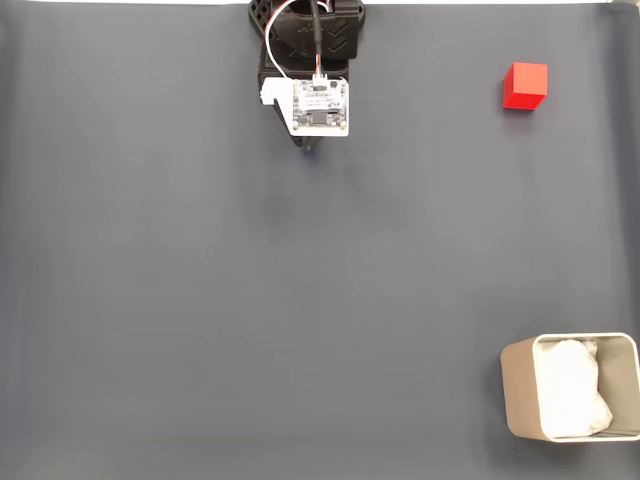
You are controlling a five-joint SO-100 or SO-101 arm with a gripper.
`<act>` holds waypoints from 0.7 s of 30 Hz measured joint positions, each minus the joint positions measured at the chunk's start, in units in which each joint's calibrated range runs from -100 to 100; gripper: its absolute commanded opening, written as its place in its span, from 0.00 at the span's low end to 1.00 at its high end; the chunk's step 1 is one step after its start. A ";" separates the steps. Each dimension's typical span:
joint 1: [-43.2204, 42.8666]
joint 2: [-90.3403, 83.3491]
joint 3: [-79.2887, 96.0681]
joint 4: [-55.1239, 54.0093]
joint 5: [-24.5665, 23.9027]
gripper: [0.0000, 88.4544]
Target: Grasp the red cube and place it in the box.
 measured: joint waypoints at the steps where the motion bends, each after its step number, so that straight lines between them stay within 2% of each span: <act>1: 0.00 0.00 0.00 0.00 0.00 0.00; 10: 0.00 0.00 0.00 -0.80 0.49 0.00; 21: 0.00 0.52 0.00 -16.95 0.44 0.03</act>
